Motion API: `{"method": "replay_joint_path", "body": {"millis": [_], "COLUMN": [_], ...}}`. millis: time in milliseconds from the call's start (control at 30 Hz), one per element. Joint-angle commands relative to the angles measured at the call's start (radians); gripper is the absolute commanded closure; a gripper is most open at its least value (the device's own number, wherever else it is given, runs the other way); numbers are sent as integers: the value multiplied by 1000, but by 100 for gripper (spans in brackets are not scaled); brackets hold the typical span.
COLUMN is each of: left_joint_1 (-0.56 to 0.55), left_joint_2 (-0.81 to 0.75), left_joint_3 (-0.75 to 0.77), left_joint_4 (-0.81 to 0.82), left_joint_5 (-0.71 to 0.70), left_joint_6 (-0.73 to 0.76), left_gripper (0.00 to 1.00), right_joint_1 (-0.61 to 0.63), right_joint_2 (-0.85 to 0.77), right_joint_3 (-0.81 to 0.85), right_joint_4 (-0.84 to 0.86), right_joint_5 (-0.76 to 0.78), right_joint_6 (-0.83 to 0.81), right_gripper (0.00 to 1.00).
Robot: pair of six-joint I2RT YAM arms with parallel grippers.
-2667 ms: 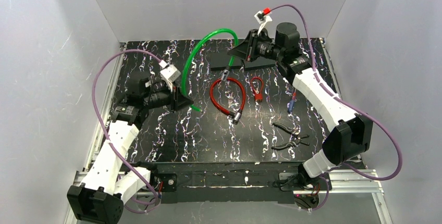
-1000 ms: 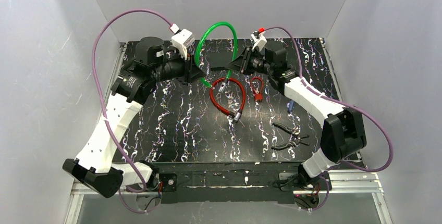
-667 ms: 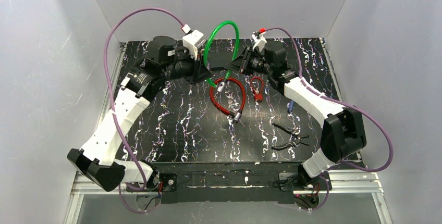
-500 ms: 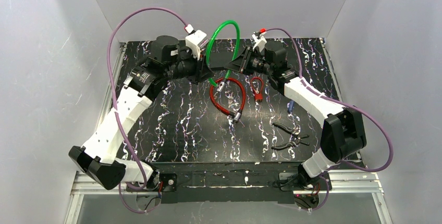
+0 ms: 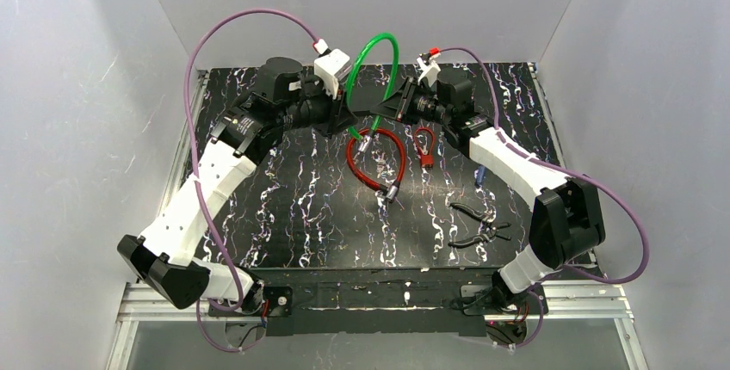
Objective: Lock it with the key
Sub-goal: Lock the lock.
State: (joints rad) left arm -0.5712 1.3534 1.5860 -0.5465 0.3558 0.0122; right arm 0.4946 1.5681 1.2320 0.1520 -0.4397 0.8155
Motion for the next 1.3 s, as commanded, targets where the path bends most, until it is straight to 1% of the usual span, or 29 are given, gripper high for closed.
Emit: {"method": "replay_joint_path", "body": {"millis": [0,367,567,733,833,967,1033,1167,1267], "left_joint_1": [-15,-50,-61,-65,-105,-163,-178,-178,-166], "left_joint_2": [4,31,30,26,62,85,86,78,66], "left_joint_3": [39,37,24,-10,-24,-52,-75,-130,-159], "left_joint_4": [50,52,51,75,93,122,140,164,161], "left_joint_5": [-6,-11,-62,-94,-156,-222,-246,-249,-221], "left_joint_6": [32,37,78,94,142,169,163,134,97], "left_gripper": [100,100,100,100,100,100,100,100,100], "right_joint_1": [10,12,12,12,12,12,12,5,-23], "right_joint_2": [-36,-23,-25,-8,14,13,2,-10,-11], "right_joint_3": [7,6,3,-22,-31,-40,-34,-27,-40], "right_joint_4": [64,64,66,125,126,119,100,106,160], "right_joint_5": [-34,-17,-24,-41,-24,-9,2,-22,-66], "right_joint_6": [18,23,28,107,118,118,94,104,174], "right_gripper": [99,99,99,99,99,99,99,99,99]}}
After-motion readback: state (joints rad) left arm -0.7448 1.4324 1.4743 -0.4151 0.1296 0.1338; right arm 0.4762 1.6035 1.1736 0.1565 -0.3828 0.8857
